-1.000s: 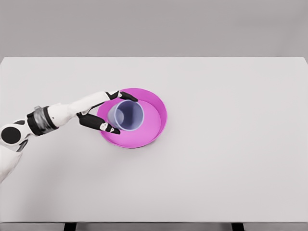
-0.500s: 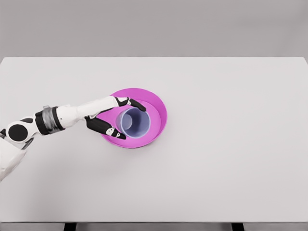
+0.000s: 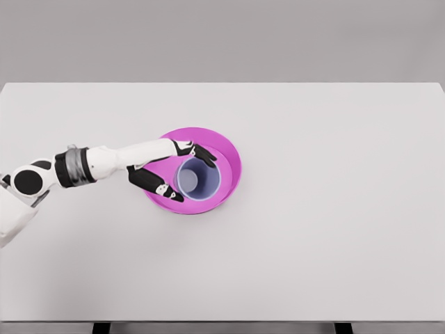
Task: Flip the cup with left arm and place it on the plate
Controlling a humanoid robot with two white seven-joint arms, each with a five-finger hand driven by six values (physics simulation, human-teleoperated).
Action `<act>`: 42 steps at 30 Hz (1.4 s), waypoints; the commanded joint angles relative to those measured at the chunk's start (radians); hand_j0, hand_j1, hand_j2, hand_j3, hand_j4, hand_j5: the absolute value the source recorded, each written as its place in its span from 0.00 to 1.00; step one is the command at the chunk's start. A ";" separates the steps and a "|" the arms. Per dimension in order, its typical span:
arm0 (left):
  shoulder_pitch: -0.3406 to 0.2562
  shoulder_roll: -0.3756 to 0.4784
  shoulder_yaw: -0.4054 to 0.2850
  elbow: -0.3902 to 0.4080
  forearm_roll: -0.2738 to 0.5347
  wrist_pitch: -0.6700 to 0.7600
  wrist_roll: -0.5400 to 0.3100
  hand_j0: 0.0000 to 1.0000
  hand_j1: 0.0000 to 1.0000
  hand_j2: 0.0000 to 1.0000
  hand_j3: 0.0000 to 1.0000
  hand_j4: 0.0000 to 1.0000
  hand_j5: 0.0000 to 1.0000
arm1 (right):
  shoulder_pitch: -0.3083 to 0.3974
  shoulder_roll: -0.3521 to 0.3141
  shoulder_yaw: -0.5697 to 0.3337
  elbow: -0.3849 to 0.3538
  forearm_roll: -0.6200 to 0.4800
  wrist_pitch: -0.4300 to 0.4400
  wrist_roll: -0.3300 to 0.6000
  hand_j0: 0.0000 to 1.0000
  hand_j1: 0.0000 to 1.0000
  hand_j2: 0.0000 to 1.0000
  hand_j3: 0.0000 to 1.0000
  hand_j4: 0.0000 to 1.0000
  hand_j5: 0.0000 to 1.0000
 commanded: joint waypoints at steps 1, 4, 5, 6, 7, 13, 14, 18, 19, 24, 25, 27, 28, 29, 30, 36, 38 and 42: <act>0.000 0.005 -0.014 0.002 0.013 0.002 0.001 0.75 0.75 0.75 0.75 0.75 0.75 | 0.000 0.000 0.000 0.000 0.000 0.000 0.000 1.00 1.00 1.00 1.00 1.00 1.00; -0.003 0.005 -0.028 0.005 0.013 0.002 0.001 0.76 0.76 0.76 0.76 0.76 0.76 | 0.000 0.000 0.000 0.000 0.000 0.000 0.000 1.00 1.00 1.00 1.00 1.00 1.00; -0.006 0.005 -0.031 0.005 0.013 0.002 0.001 0.76 0.76 0.76 0.76 0.76 0.76 | 0.000 0.000 0.000 0.000 0.000 0.000 0.000 1.00 1.00 1.00 1.00 1.00 1.00; -0.008 0.003 -0.031 0.005 0.013 0.002 0.001 0.76 0.76 0.76 0.76 0.76 0.76 | 0.000 0.000 0.000 0.000 0.000 0.000 0.000 1.00 1.00 1.00 1.00 1.00 1.00; -0.014 0.003 -0.031 0.005 0.013 0.002 0.001 0.75 0.75 0.75 0.75 0.75 0.75 | 0.000 0.000 0.000 0.000 0.000 0.000 0.000 1.00 1.00 1.00 1.00 1.00 1.00; -0.061 -0.004 -0.076 0.034 0.008 0.002 -0.001 0.76 0.76 0.76 0.76 0.76 0.76 | 0.000 0.000 0.000 0.000 0.000 0.000 0.000 1.00 1.00 1.00 1.00 1.00 1.00; -0.063 -0.004 -0.077 0.039 0.008 0.002 -0.001 0.76 0.76 0.76 0.76 0.76 0.76 | 0.000 0.000 0.000 0.000 0.000 0.000 0.000 1.00 1.00 1.00 1.00 1.00 1.00; -0.071 -0.006 -0.080 0.054 0.008 0.002 -0.001 0.76 0.76 0.76 0.76 0.76 0.76 | 0.000 0.000 0.000 0.000 0.000 0.000 0.000 1.00 1.00 1.00 1.00 1.00 1.00; -0.071 -0.006 -0.080 0.062 0.008 0.002 -0.001 0.76 0.76 0.76 0.76 0.76 0.76 | 0.000 0.000 0.000 0.000 0.000 0.000 0.000 1.00 1.00 1.00 1.00 1.00 1.00; -0.092 -0.010 -0.089 0.080 0.007 0.002 -0.001 0.76 0.76 0.76 0.76 0.76 0.76 | 0.000 0.000 0.000 0.000 0.000 0.000 0.000 1.00 1.00 1.00 1.00 1.00 1.00; -0.094 -0.010 -0.092 0.083 0.007 0.002 -0.001 0.76 0.76 0.76 0.76 0.76 0.76 | 0.000 0.000 0.000 0.000 0.000 0.000 0.000 1.00 1.00 1.00 1.00 1.00 1.00; -0.101 -0.012 -0.100 0.086 0.007 0.002 -0.001 0.76 0.76 0.76 0.76 0.76 0.76 | 0.000 0.000 0.000 0.000 0.000 0.000 0.000 1.00 1.00 1.00 1.00 1.00 1.00; -0.106 -0.013 -0.105 0.088 0.005 0.002 -0.001 0.76 0.76 0.76 0.76 0.76 0.76 | 0.000 0.000 0.000 0.000 0.000 0.000 0.000 1.00 1.00 1.00 1.00 1.00 1.00; -0.109 -0.021 -0.111 0.099 0.005 0.002 -0.001 0.76 0.76 0.76 0.76 0.76 0.76 | 0.000 0.000 0.000 0.000 0.000 0.000 0.000 1.00 1.00 1.00 1.00 1.00 1.00; -0.109 -0.024 -0.111 0.103 0.004 0.002 -0.001 0.76 0.76 0.76 0.76 0.76 0.76 | 0.000 0.000 0.000 0.000 0.000 0.000 0.000 1.00 1.00 1.00 1.00 1.00 1.00; -0.110 -0.024 -0.111 0.109 0.002 0.002 -0.003 0.87 0.87 0.87 0.87 0.87 0.87 | 0.000 0.000 0.000 0.000 0.000 0.000 0.000 1.00 1.00 1.00 1.00 1.00 1.00; -0.115 -0.026 -0.111 0.109 -0.006 0.002 -0.003 0.98 0.98 0.98 0.98 0.98 0.98 | 0.000 0.000 0.000 0.000 0.000 0.000 0.000 1.00 1.00 1.00 1.00 1.00 1.00; -0.121 -0.026 -0.111 0.109 -0.025 0.002 -0.003 1.00 1.00 1.00 1.00 1.00 1.00 | 0.000 0.000 0.000 0.000 0.000 0.000 0.000 1.00 1.00 1.00 1.00 1.00 1.00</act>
